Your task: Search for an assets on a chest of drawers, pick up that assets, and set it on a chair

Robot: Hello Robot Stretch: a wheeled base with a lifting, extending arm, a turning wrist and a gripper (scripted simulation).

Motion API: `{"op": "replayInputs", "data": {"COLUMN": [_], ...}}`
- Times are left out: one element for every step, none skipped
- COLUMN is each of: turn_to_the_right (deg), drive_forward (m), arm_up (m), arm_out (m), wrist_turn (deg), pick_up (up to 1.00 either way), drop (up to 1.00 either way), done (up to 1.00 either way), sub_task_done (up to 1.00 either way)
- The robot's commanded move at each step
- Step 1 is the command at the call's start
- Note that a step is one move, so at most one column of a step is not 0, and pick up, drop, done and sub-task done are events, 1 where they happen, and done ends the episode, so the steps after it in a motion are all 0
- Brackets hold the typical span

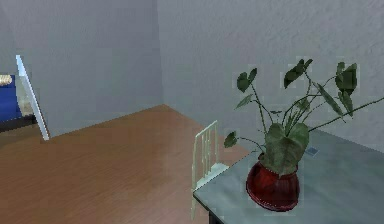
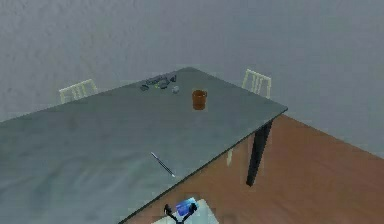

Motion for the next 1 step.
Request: {"op": "replayInputs", "data": {"turn_to_the_right": [0.0], "drive_forward": [0.00], "arm_up": [0.00], "arm_out": [0.00], "wrist_turn": [0.0], "pick_up": [0.00], "drop": [1.00], "done": [0.00], "sub_task_done": [0.00]}}
